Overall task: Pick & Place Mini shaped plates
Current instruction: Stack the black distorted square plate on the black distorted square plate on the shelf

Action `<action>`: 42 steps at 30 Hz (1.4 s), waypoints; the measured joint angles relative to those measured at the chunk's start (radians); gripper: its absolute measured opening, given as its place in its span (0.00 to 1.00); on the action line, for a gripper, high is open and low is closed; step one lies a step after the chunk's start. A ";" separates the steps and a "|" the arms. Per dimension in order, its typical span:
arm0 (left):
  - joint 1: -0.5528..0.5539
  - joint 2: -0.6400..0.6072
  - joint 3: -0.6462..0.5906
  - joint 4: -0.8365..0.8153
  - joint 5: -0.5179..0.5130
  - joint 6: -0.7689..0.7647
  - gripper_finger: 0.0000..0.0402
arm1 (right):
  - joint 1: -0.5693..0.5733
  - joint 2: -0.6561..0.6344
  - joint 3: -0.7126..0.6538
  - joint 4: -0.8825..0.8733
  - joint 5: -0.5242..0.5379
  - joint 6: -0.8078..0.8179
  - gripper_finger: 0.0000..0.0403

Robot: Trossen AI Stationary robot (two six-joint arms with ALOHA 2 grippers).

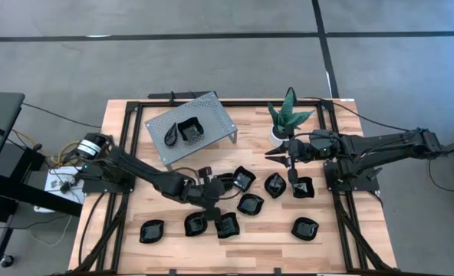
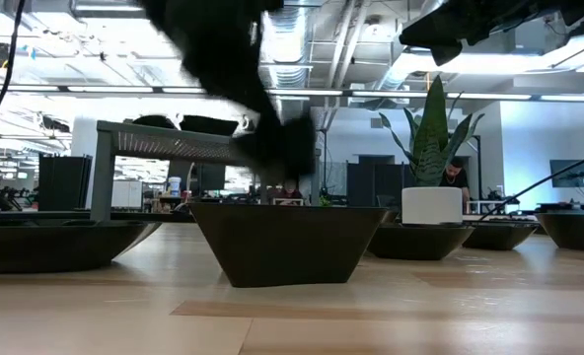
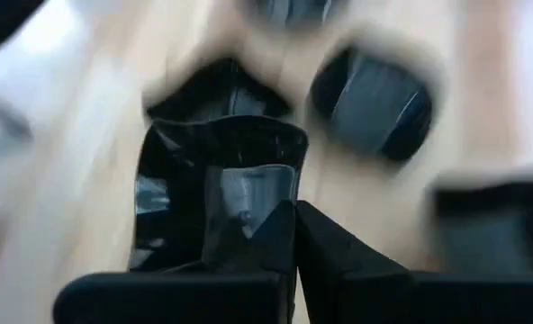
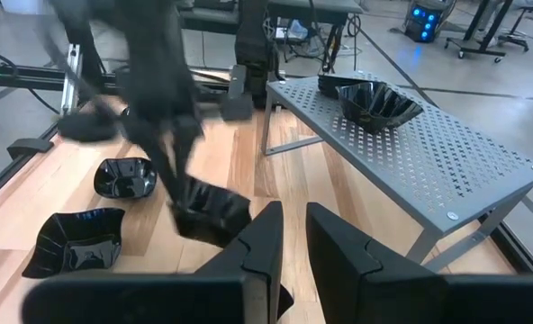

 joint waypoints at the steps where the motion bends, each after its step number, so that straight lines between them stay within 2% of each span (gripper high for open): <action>1: -0.008 -0.016 0.023 0.002 -0.028 0.027 0.02 | 0.000 0.000 0.000 0.000 0.000 0.001 0.12; 7: 0.003 -0.166 0.082 0.000 -0.271 0.224 0.02 | 0.000 0.000 0.000 0.000 0.000 0.002 0.12; 10: 0.058 -0.264 0.074 -0.008 -0.392 0.245 0.02 | 0.000 0.000 0.000 0.000 0.000 0.002 0.12; 13: 0.149 -0.362 0.051 -0.008 -0.435 0.242 0.02 | 0.000 0.000 0.000 0.001 0.000 0.002 0.12; 16: 0.255 -0.441 0.004 -0.016 -0.388 0.239 0.02 | 0.000 0.000 0.000 0.002 0.000 0.001 0.12; 19: 0.346 -0.491 -0.063 -0.021 -0.268 0.216 0.02 | 0.000 0.000 0.000 0.003 0.000 -0.001 0.12; 23: 0.407 -0.519 -0.138 -0.039 -0.207 0.171 0.01 | 0.000 0.000 0.000 0.003 0.000 -0.001 0.12; 26: 0.418 -0.535 -0.172 -0.061 -0.205 0.169 0.02 | 0.000 0.000 0.000 0.003 0.000 0.000 0.12; 34: 0.402 -0.550 -0.179 -0.167 -0.168 0.096 0.02 | 0.000 0.000 0.000 0.000 0.000 0.000 0.12; 42: 0.403 -0.542 -0.179 -0.200 -0.168 0.078 0.02 | 0.000 0.000 0.000 0.000 0.000 0.000 0.12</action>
